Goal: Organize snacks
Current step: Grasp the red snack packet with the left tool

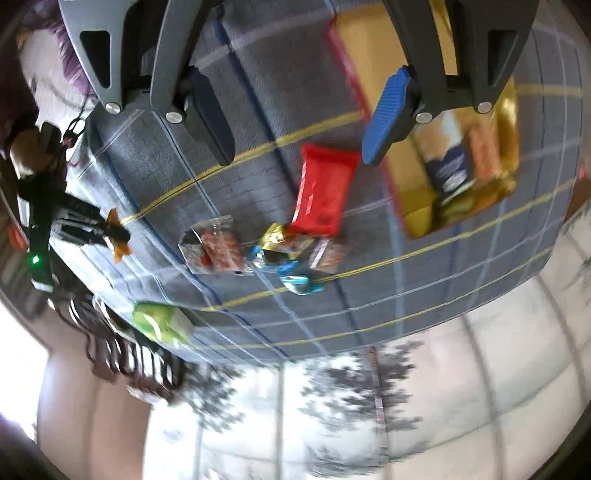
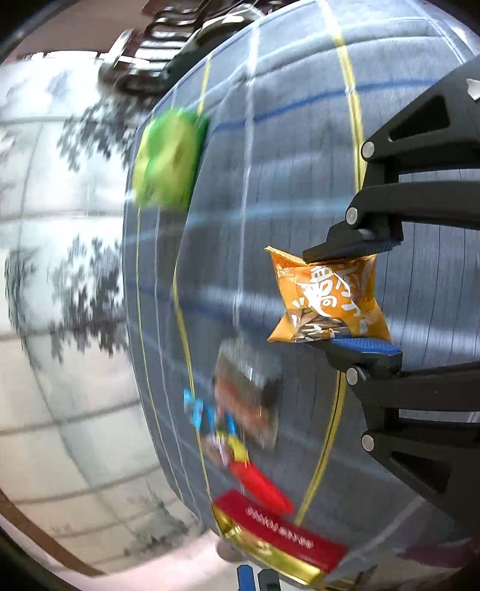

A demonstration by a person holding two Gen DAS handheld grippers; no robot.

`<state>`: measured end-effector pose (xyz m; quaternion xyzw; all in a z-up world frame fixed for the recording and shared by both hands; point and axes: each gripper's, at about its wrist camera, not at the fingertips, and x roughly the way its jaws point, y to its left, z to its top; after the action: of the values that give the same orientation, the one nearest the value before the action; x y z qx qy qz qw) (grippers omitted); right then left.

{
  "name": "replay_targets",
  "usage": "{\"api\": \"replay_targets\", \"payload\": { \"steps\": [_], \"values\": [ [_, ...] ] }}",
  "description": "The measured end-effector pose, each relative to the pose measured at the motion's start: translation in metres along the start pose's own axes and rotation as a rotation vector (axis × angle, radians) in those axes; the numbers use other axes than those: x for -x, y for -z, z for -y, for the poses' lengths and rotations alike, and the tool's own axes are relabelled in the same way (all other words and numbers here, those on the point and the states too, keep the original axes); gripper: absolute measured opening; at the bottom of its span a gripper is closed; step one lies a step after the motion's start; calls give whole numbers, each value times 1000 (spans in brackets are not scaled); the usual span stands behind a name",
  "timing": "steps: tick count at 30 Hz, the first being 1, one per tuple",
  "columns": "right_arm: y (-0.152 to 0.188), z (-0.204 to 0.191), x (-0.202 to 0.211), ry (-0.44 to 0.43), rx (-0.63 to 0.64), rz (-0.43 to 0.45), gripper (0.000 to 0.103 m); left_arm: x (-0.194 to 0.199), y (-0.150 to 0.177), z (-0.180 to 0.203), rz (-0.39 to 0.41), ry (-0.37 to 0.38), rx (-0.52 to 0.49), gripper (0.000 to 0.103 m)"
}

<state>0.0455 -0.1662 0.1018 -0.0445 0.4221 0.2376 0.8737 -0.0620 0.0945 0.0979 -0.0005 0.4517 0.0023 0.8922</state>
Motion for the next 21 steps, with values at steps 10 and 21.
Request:
{"api": "replay_targets", "payload": {
  "steps": [10, 21],
  "values": [
    [10, 19, -13, -50, -60, 4, 34, -97, -45, 3, -211, 75, -136, 73],
    [11, 20, -15, -90, -70, -6, 34, -152, -48, -24, -330, 16, -137, 73]
  ]
}}
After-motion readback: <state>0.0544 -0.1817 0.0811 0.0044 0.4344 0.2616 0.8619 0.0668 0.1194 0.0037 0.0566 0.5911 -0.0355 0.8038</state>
